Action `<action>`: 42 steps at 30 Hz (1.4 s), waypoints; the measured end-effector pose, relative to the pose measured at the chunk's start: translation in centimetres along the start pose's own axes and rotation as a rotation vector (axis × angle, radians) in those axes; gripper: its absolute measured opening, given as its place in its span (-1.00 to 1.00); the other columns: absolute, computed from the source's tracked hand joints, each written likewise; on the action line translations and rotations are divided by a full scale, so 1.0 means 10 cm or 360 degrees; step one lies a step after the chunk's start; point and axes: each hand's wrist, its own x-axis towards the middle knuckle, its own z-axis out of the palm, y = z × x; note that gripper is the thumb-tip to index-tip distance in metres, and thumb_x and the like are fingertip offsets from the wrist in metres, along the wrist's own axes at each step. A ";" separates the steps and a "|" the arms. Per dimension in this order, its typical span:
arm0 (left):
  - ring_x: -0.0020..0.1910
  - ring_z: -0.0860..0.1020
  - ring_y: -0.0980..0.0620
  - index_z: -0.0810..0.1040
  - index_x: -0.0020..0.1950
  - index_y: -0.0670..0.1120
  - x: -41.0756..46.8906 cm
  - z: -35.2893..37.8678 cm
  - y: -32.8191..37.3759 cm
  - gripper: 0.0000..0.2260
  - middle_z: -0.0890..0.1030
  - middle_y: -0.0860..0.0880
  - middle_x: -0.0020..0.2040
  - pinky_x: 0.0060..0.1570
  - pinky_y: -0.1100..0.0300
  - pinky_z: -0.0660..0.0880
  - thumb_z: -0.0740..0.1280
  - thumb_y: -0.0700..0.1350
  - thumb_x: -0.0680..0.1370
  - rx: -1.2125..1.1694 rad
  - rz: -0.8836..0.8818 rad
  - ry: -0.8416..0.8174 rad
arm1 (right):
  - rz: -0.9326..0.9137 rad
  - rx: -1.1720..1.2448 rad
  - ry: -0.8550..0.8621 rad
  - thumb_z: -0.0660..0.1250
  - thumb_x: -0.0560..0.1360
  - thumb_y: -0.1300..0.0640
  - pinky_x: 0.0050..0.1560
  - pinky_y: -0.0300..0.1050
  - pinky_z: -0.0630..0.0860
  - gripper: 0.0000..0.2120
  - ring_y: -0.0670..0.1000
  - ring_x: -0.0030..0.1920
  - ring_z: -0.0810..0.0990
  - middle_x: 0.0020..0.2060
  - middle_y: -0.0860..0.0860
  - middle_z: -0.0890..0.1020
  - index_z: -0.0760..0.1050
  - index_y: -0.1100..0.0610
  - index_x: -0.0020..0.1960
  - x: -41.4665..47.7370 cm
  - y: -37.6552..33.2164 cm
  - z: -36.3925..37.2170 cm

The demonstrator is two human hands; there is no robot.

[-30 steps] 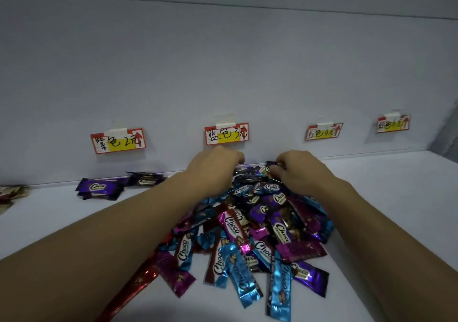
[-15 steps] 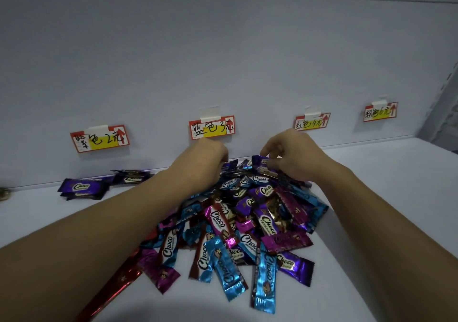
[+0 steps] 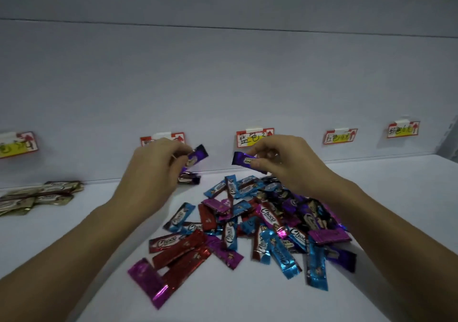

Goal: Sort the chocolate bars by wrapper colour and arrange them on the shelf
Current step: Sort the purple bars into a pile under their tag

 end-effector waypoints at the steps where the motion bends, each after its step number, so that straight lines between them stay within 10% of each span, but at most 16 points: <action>1: -0.13 0.58 -0.05 0.69 0.13 -0.13 -0.05 -0.09 -0.14 -0.83 0.66 -0.05 -0.03 -0.05 0.08 0.47 0.40 -0.27 0.56 0.0026 -0.0038 0.0052 | -0.0019 -0.0015 -0.0019 0.45 0.53 0.05 -0.24 -0.39 0.41 -0.91 -0.19 -0.21 0.54 -0.25 -0.20 0.57 0.62 -0.01 0.02 0.06 -0.13 0.03; 21: 0.02 0.54 -0.01 0.72 0.01 0.02 -0.35 -0.11 -0.96 -0.85 0.58 0.01 0.04 0.00 0.07 0.55 0.40 -0.19 0.54 0.0276 -0.0367 -0.0347 | -0.0204 -0.0795 -0.0198 0.34 0.50 0.30 -0.11 0.09 0.59 -0.88 0.17 -0.13 0.58 -0.13 0.10 0.60 0.60 0.14 -0.05 0.94 -0.66 1.44; 30: 0.06 0.50 0.05 0.68 0.13 0.08 -0.42 -0.16 -0.78 -0.83 0.56 0.07 0.12 0.03 0.15 0.54 0.42 -0.09 0.56 0.0330 -0.0304 -0.0435 | -0.0197 -0.0651 -0.0194 0.29 0.63 0.06 0.09 -0.08 0.55 -0.73 0.02 0.09 0.59 0.12 -0.01 0.63 0.54 0.02 0.32 0.57 -0.63 0.92; 42: 0.27 0.39 0.11 0.48 0.41 0.14 -0.26 0.07 -0.18 -0.68 0.47 0.18 0.36 0.27 0.06 0.42 0.25 0.06 0.65 0.0288 0.0089 -0.0665 | 0.0180 -0.0481 0.0048 0.38 0.56 0.19 0.08 -0.04 0.57 -0.77 -0.05 -0.02 0.61 -0.01 -0.06 0.68 0.63 0.03 0.20 0.07 0.34 0.03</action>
